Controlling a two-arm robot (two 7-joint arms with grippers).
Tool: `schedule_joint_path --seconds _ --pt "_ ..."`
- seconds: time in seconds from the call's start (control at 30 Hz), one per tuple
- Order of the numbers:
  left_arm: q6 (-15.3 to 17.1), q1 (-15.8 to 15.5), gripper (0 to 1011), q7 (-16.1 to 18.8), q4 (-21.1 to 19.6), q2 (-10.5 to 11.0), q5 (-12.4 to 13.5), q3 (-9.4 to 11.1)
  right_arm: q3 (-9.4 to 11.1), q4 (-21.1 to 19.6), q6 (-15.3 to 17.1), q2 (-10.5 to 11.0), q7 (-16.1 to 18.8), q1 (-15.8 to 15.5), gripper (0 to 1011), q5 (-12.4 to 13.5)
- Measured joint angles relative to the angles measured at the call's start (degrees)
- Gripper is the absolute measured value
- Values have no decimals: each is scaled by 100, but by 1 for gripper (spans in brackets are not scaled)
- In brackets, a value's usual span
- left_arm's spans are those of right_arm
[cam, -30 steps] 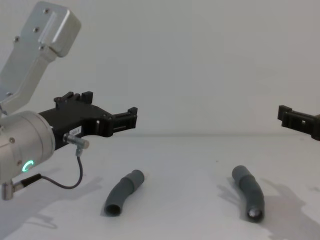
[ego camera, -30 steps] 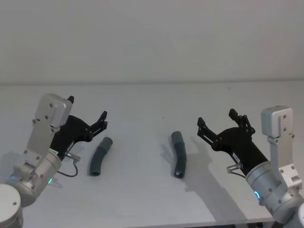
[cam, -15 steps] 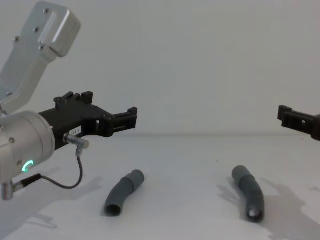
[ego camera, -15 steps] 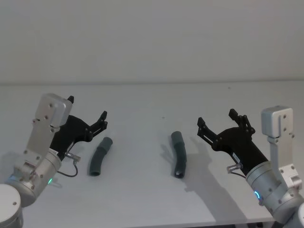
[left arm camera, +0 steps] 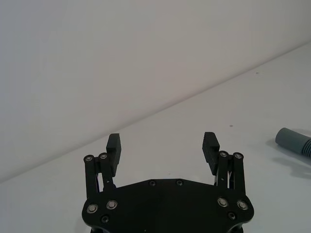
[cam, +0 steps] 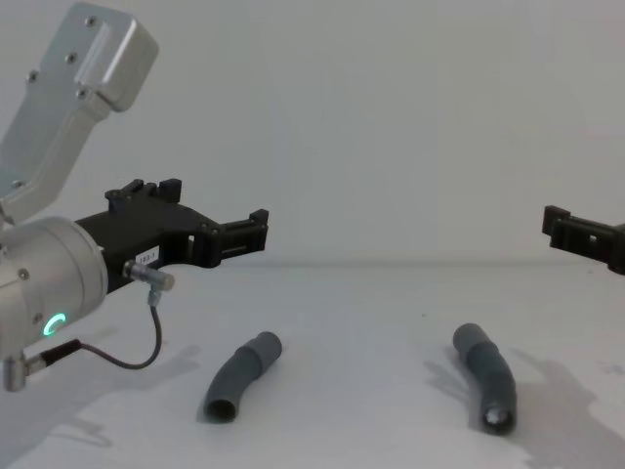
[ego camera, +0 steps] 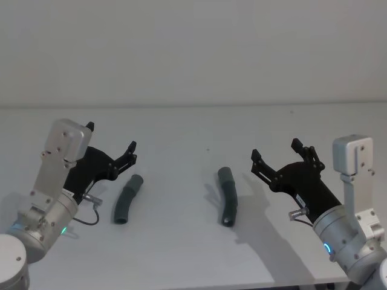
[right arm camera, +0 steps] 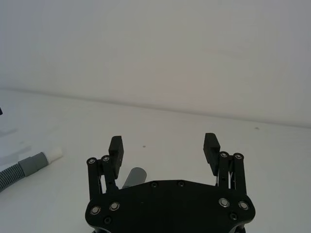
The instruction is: Use both hands to pick up one end of the pipe from the table, align the ends, and insert them.
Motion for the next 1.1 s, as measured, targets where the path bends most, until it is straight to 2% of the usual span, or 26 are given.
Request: schedule_joint_path --seconds 0.23,0.47,0.7,0.77,0.9,0.97,1.1 --pt "8 -2 1002 0 0 -13 0 -2 0 0 0 0 0 0 1004 0" --pt "242 -17 1002 54 -62 -104 0 0 0 0 0 0 0 0 1004 0" --pt "802 -21 1002 248 -221 -261 45 57 0 0 0 0 0 0 1004 0" --pt "1135 -6 1002 376 -331 -340 98 100 0 0 0 0 0 0 1004 0" --pt "1503 19 1002 517 -453 -411 161 142 0 0 0 0 0 1 1004 0" --pt "1832 58 1002 637 -584 -469 214 178 0 0 0 0 0 0 1004 0" --pt "2230 109 1002 756 -733 -511 262 195 0 0 0 0 0 0 1004 0"
